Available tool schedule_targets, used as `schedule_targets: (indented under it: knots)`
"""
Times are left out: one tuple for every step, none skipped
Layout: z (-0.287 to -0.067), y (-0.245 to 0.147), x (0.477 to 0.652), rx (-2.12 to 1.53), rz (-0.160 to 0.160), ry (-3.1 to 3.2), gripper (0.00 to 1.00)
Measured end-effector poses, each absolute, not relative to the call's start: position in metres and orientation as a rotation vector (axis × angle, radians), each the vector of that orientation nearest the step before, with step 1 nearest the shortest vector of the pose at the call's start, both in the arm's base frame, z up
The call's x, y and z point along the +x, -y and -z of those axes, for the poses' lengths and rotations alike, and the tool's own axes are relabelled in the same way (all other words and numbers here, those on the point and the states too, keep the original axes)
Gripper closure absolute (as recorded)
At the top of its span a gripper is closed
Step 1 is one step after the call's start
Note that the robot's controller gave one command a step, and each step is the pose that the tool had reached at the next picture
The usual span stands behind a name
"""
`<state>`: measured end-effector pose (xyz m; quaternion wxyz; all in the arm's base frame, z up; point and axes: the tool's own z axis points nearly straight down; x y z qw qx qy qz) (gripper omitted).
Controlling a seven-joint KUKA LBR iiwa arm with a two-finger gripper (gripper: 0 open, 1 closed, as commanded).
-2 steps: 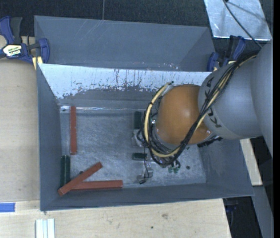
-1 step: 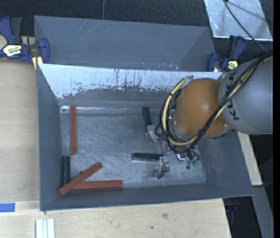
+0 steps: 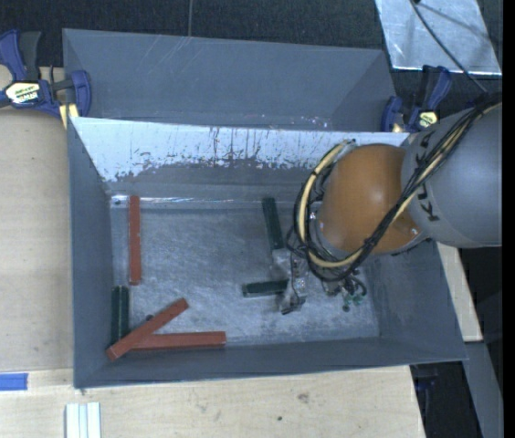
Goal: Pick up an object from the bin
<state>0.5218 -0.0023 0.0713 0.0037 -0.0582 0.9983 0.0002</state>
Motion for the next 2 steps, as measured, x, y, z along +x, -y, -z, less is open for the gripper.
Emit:
schedule_targets:
  knots:
    - [-0.156,-0.016,0.507,-0.039,-0.001,-3.138,1.00]
    - [-0.222,0.001,0.501,-0.044,0.002,-3.131,1.00]
